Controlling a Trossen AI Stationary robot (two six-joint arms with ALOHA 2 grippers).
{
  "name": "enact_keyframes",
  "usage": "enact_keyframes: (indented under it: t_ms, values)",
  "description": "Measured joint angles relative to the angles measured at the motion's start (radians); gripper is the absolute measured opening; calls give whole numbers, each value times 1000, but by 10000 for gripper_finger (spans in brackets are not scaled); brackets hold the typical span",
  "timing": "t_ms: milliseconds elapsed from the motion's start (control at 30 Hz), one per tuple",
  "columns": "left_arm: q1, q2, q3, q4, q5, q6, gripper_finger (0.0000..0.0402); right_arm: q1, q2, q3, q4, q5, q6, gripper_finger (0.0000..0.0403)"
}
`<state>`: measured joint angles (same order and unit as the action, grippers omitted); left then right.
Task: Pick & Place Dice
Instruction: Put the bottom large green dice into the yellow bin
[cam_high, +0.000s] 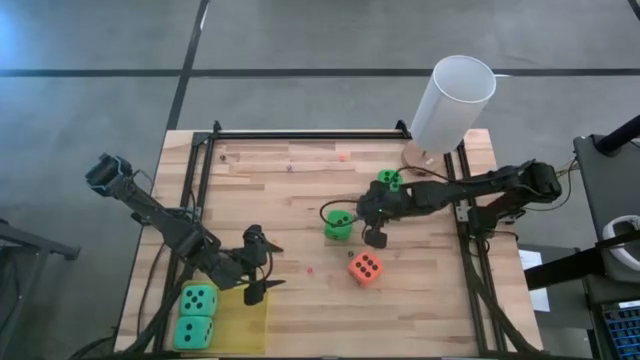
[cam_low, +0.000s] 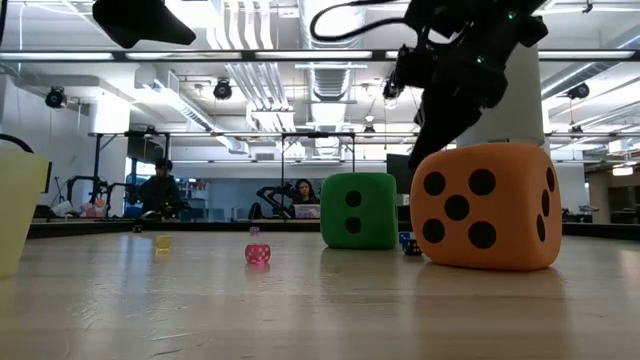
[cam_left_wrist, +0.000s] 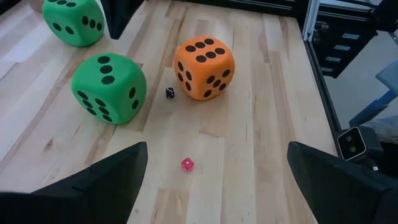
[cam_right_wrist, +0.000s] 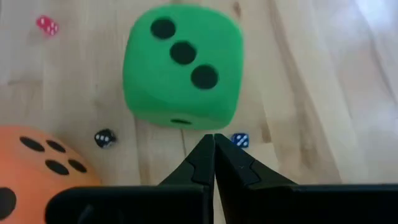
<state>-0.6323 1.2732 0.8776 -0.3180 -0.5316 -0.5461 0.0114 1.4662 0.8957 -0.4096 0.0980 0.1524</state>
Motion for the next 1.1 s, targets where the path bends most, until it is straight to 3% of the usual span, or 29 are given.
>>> enact_keyframes:
  t_ms: [233, 733, 1100]
  values:
    - [0, 0, 0, 0, 0, 0, 389, -3, 73, 46, 5, -54, -34, 8]
    - [0, 0, 0, 0, 0, -1, 389, -6, 321, 246, 46, -35, -136, 8]
    - [0, 0, 0, -1, 0, -3, 386, -7, 416, 322, 151, -15, -191, 8]
